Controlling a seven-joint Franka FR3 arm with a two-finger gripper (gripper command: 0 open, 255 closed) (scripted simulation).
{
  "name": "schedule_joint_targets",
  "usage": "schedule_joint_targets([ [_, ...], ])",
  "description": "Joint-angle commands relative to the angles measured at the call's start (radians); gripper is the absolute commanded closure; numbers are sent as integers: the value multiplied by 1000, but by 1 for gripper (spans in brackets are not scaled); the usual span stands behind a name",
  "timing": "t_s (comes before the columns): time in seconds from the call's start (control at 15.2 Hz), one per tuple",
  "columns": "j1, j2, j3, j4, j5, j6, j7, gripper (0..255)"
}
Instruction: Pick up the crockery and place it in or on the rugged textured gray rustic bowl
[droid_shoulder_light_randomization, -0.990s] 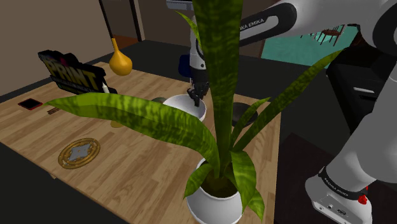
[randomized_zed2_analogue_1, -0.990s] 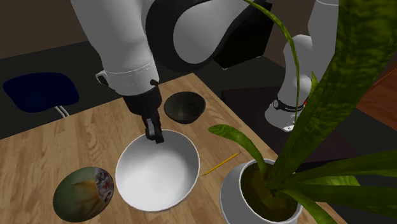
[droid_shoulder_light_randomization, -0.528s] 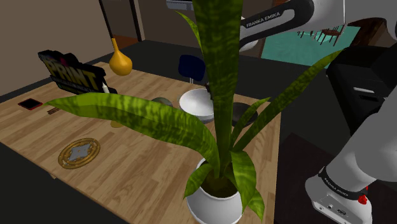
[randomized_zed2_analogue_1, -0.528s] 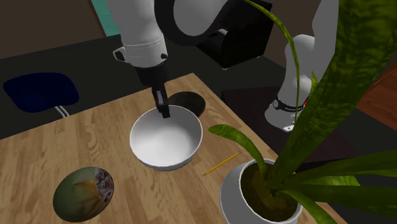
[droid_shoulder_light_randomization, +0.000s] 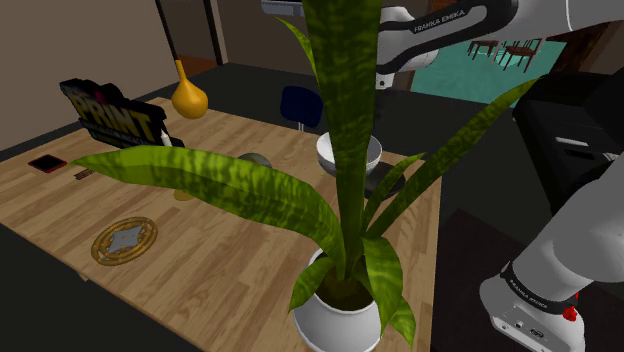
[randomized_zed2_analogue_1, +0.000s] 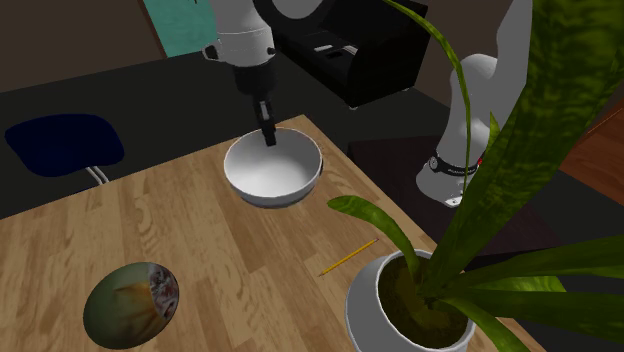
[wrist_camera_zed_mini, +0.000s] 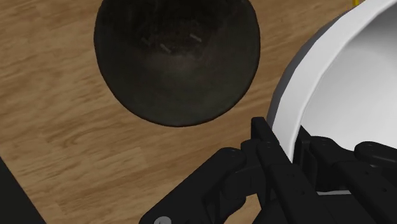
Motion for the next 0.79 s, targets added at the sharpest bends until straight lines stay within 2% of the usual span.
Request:
schedule_joint_targets([
  [0.0,-23,-20,-24,-18,-4,-7,-46,255],
  [0.59,-134,-46,-145,-20,-36,-54,-262,255],
  [0.73,-134,-38,-146,-38,-34,-28,-265,255],
])
